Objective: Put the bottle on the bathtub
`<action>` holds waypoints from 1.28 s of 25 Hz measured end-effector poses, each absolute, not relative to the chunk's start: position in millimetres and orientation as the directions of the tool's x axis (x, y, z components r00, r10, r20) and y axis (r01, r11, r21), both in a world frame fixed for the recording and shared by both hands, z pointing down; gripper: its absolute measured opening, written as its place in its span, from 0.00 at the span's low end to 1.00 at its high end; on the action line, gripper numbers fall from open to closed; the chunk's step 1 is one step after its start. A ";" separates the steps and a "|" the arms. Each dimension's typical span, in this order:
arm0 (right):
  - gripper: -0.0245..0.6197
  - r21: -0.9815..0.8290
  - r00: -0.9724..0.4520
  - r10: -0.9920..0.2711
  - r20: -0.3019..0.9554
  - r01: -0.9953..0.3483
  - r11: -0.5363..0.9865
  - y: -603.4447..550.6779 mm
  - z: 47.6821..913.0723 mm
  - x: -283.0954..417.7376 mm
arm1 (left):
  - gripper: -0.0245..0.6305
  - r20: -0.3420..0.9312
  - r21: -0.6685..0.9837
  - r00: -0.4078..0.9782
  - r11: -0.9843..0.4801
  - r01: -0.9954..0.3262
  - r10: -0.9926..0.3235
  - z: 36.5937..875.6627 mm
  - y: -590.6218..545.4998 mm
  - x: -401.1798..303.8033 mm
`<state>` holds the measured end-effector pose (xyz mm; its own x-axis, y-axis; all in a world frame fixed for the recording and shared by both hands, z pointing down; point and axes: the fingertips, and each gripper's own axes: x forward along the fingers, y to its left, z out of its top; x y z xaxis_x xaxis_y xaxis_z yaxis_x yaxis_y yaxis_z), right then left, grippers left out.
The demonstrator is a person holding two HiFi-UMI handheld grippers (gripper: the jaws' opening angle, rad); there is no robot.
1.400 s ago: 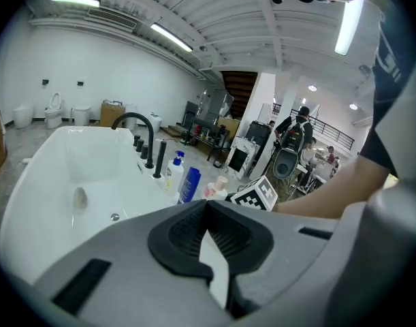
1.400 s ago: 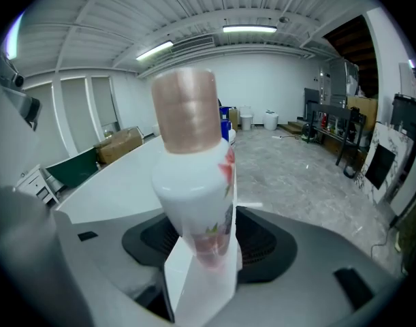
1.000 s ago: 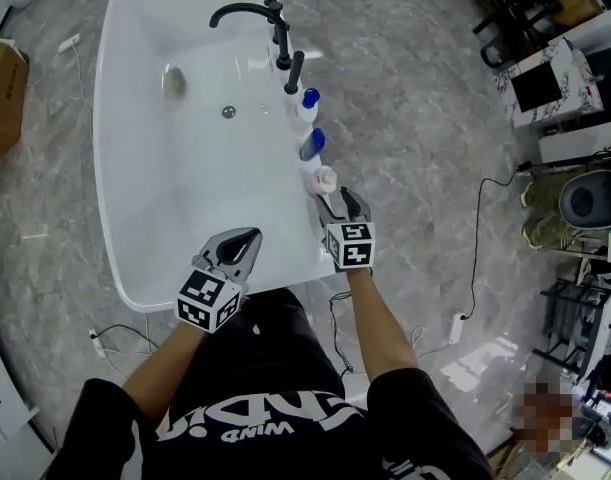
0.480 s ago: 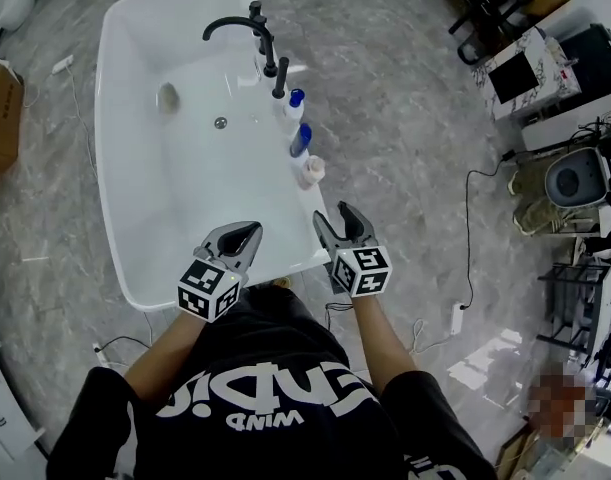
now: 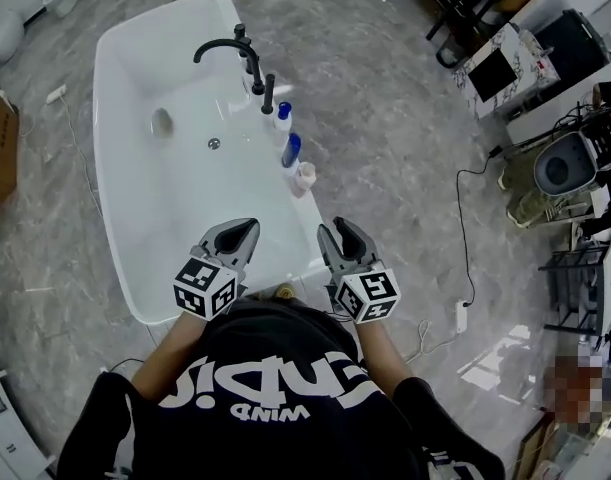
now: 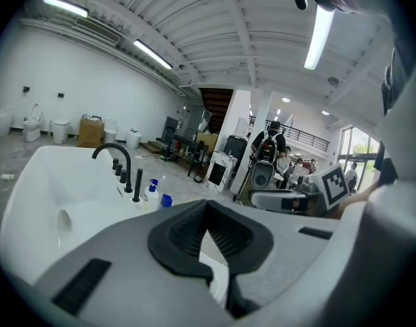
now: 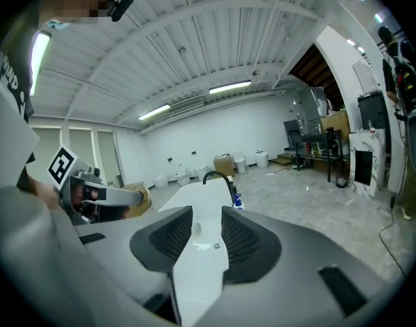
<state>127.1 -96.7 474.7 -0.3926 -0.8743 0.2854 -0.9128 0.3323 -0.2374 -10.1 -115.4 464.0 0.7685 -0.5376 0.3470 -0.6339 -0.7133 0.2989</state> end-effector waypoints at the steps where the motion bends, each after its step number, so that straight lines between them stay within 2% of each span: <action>1: 0.26 -0.233 -0.387 -0.878 0.281 -0.915 0.329 -95.3 472.3 126.9 | 0.05 0.343 0.300 0.769 -0.713 -0.634 -0.539 463.4 -115.4 -10.5; 10: 0.09 -0.152 -0.382 -0.892 0.242 -0.923 0.354 -85.7 450.5 114.8 | 0.05 0.330 0.228 0.764 -0.738 -0.635 -0.554 459.4 -112.1 -8.8; 32: 0.07 -0.132 -0.357 -0.904 0.235 -0.933 0.334 -75.7 448.4 119.6 | 0.05 0.303 0.185 0.738 -0.722 -0.667 -0.603 450.5 -112.1 -14.5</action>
<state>119.6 -75.7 448.4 -0.3572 -0.9041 0.2346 -0.9331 0.3345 -0.1319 -14.5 -112.1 450.5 0.7376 -0.6034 0.3030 -0.6666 -0.7221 0.1847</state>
